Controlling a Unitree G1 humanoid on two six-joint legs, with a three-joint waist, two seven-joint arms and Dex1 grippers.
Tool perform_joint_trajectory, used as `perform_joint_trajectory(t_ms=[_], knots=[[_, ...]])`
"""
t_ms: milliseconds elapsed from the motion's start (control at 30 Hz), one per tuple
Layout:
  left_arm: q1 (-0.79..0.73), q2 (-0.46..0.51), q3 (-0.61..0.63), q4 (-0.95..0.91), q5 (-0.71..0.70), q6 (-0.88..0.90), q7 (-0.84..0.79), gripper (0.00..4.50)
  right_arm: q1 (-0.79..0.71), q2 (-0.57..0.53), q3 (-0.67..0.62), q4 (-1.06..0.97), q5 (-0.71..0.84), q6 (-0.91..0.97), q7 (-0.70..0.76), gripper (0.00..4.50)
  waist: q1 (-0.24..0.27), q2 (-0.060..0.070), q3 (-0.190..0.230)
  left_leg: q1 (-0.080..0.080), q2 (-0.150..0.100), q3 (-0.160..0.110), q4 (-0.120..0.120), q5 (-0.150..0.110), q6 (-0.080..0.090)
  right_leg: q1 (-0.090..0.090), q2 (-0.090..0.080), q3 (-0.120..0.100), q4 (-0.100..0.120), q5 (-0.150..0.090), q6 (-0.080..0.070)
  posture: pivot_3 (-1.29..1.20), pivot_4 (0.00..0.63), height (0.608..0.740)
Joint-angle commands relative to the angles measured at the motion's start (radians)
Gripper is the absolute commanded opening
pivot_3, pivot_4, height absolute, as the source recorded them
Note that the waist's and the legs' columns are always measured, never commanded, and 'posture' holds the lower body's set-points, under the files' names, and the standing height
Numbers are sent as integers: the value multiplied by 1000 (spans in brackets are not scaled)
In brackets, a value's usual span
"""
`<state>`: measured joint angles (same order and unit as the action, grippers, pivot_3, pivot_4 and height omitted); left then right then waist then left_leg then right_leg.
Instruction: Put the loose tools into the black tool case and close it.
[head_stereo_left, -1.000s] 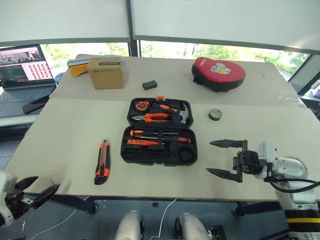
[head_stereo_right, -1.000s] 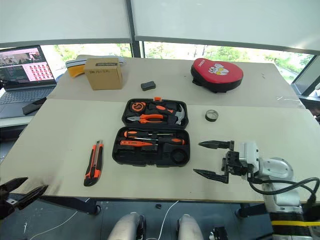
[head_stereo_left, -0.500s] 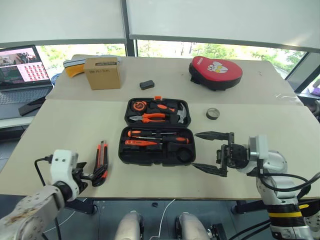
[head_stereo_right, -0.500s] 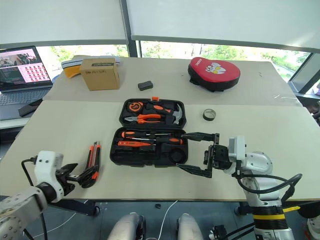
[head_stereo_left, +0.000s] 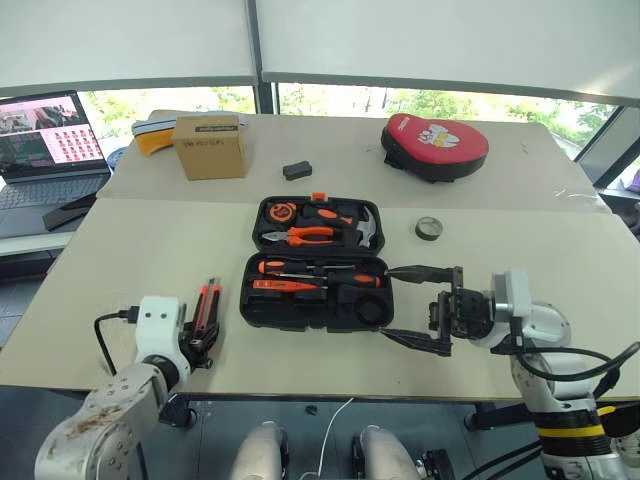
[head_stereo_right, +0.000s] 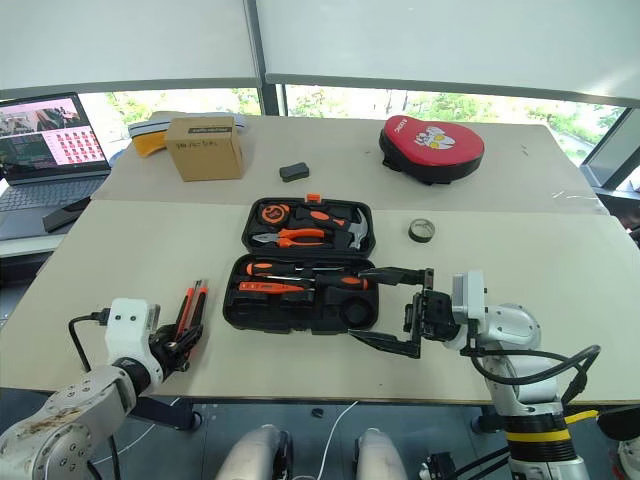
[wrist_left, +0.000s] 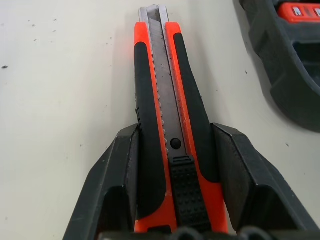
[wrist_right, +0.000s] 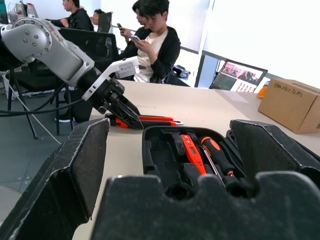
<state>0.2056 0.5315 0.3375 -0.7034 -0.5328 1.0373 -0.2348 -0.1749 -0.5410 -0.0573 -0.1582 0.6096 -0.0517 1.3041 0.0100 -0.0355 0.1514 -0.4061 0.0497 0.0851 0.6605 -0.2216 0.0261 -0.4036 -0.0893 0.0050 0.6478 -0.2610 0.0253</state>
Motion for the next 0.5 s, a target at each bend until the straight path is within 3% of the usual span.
perform_joint_trajectory(t_ms=[33,200,300,400,500], knots=[[25,165,115,81,19,-205,-246,1716,-1,-29,-41,-47,32,16,-6,4500,-5,0,0,0,0,1,-1,0,0,-1,0,0,0,0,-1,0,150,740],[-64,378,91,193,-68,-423,-690,1716,18,-104,-113,-41,37,33,-6,4500,8,1,1,-1,0,2,-1,0,0,-1,-3,-1,-1,-3,-5,0,150,740],[-287,446,-99,212,-123,-405,-868,1716,47,-142,-136,-4,17,16,23,4500,19,0,1,-2,-1,2,-1,-2,-2,-1,-5,-3,-4,-4,-7,0,150,740],[-542,449,-357,284,-4,-443,-985,1716,61,-174,-131,16,-12,11,39,4500,24,1,1,-3,-2,3,0,0,2,1,-3,-1,-6,0,0,0,150,740],[-685,447,-540,390,158,-558,-1081,1716,70,-186,-123,25,-38,-4,50,4500,5,1,1,-3,-4,6,0,0,3,0,1,2,-6,2,3,0,150,740]])
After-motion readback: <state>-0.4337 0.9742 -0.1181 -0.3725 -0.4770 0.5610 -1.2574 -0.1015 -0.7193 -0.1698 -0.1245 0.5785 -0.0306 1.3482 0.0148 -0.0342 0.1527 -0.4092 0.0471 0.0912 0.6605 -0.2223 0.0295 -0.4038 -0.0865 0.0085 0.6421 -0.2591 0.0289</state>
